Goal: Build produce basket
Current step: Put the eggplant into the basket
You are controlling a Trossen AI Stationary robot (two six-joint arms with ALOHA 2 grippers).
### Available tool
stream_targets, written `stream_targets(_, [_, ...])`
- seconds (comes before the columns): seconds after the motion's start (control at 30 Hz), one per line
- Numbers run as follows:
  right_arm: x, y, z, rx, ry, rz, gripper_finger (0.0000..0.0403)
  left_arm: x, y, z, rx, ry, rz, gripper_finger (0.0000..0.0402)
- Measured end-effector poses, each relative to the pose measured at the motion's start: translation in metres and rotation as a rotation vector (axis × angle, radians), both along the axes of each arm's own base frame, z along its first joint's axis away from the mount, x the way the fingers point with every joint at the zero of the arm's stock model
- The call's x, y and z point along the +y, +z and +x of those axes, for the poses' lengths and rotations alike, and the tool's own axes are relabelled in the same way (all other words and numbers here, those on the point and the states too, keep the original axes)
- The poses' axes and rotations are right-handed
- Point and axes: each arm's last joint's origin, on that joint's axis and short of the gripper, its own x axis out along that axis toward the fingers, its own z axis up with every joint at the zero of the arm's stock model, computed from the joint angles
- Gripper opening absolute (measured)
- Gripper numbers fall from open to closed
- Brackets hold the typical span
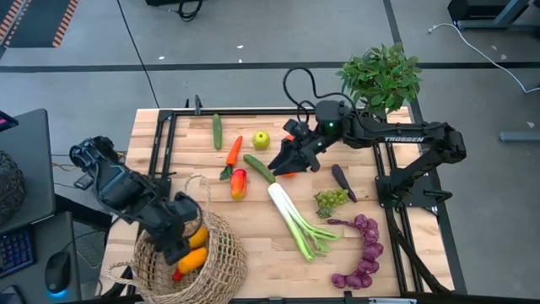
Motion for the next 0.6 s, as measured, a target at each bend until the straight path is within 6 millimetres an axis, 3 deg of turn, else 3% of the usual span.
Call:
stream_targets(0.17, [-0.002, -0.014, -0.002, 0.098, -0.059, -0.102, 0.0259, 0.012, 0.002, 0.01, -0.057, 0.068, 0.032, 0.0315])
stream_targets(0.37, [-0.005, -0.042, -0.012, 0.395, -0.087, -0.128, 0.0258, 0.032, 0.007, 0.031, -0.204, 0.022, 0.064, 0.031])
stream_targets(0.6, [0.001, -0.068, -0.034, 0.759, -0.202, -0.259, 0.0258, 0.071, 0.022, 0.067, -0.512, -0.031, 0.154, 0.0296])
